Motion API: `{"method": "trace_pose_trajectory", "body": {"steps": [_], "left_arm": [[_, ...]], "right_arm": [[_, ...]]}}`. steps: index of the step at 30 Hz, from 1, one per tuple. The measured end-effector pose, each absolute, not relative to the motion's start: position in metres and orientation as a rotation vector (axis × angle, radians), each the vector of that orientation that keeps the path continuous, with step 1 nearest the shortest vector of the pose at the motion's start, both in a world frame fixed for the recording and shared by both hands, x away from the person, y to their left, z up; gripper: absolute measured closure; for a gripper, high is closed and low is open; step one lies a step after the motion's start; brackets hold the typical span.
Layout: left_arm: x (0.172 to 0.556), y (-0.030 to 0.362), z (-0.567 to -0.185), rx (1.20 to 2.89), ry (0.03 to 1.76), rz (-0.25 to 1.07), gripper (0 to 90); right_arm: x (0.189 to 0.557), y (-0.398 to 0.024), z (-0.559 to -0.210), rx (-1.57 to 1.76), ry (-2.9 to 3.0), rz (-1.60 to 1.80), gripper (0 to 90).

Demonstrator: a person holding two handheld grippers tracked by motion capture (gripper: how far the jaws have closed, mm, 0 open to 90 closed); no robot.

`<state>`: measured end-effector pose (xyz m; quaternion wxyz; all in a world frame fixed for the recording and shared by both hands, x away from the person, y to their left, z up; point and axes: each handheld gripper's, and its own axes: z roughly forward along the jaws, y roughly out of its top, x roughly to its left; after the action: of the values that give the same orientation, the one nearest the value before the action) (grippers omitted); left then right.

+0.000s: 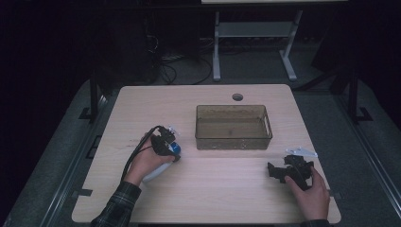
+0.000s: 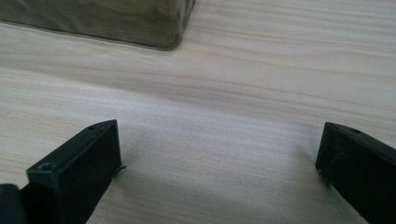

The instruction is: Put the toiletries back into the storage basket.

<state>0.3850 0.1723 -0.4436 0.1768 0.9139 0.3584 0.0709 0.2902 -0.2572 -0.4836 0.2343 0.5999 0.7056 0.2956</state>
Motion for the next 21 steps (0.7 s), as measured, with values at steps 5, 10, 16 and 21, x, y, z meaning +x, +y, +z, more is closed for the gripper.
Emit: {"method": "trace_pose_trajectory", "body": {"steps": [5,10,16,21], "left_arm": [[0.385,0.172,-0.443,2.587,1.023,0.202,34.3],[0.384,0.170,-0.442,2.598,1.018,0.206,35.2],[0.381,0.177,-0.435,2.517,1.007,0.217,35.5],[0.378,0.186,-0.425,2.444,0.975,0.212,35.6]], "right_arm": [[0.290,-0.257,-0.484,1.646,1.937,0.811,0.0],[0.290,-0.257,-0.484,1.646,1.937,0.811,0.0],[0.290,-0.257,-0.484,1.646,1.937,0.811,0.0],[0.290,-0.257,-0.484,1.646,1.937,0.811,0.0]]}}
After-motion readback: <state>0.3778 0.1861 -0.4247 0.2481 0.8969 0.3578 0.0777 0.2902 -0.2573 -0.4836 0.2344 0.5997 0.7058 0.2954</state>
